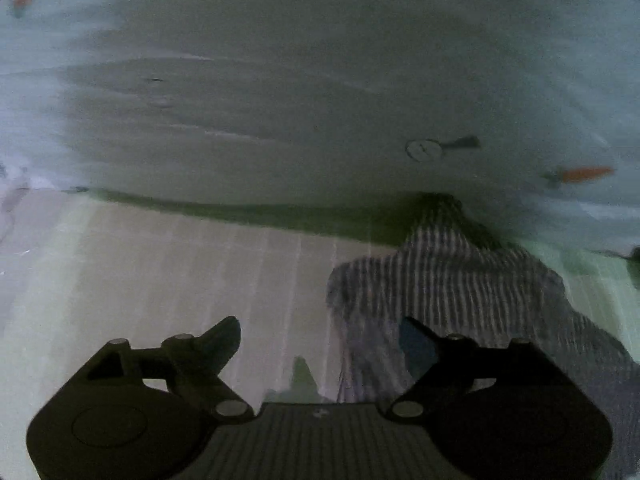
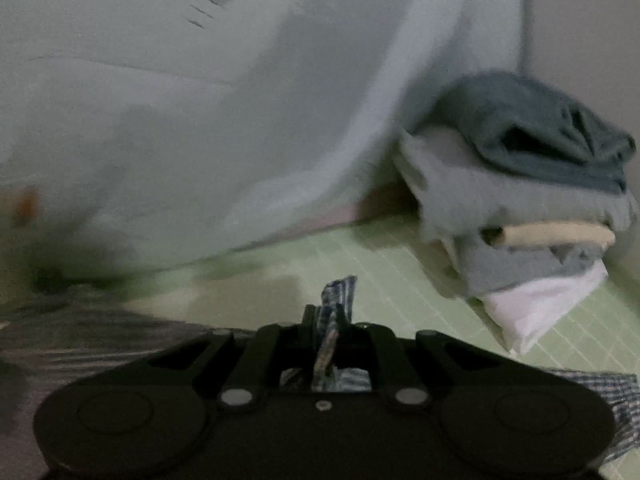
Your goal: Fold clothes
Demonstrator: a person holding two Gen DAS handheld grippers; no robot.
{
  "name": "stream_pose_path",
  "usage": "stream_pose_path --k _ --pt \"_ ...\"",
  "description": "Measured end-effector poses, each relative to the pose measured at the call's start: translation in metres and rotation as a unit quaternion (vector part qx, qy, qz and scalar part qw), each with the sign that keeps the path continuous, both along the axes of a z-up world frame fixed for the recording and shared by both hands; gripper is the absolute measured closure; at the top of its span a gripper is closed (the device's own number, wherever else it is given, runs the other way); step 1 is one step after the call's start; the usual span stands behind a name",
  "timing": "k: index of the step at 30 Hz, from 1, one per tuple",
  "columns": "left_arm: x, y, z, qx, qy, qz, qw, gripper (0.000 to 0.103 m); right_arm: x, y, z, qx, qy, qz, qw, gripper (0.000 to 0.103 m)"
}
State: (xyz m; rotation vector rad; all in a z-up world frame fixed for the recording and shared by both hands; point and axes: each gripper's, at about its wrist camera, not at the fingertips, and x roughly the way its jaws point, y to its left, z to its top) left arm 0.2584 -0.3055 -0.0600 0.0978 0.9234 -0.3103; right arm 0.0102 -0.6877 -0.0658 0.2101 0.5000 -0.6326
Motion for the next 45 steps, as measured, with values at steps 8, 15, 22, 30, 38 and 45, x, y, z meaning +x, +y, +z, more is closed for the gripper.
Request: stream_pose_path --k 8,15,22,30,38,45 --pt "-0.115 0.056 -0.015 0.012 0.014 0.001 0.9998 0.012 -0.05 0.13 0.009 -0.055 0.015 0.178 0.982 0.096" --pt "-0.179 0.096 -0.05 0.045 0.069 0.018 0.9965 0.012 -0.097 0.218 -0.048 -0.016 0.098 0.254 0.962 0.093" --pt "-0.224 0.129 -0.063 0.063 0.091 0.027 0.9935 0.012 -0.138 0.223 -0.058 0.066 0.092 0.185 0.976 0.044" --pt "-0.237 0.149 -0.061 0.072 0.095 0.044 0.9919 0.012 -0.142 0.176 -0.046 0.162 0.009 0.047 0.986 0.021" --pt "-0.249 0.156 -0.06 0.079 0.097 0.06 0.9904 0.012 -0.122 0.155 -0.08 0.223 0.067 0.053 0.971 0.031" --pt "-0.254 0.155 -0.055 0.076 0.086 0.057 0.9918 0.012 -0.121 0.179 -0.082 0.153 0.121 0.103 0.975 0.068"
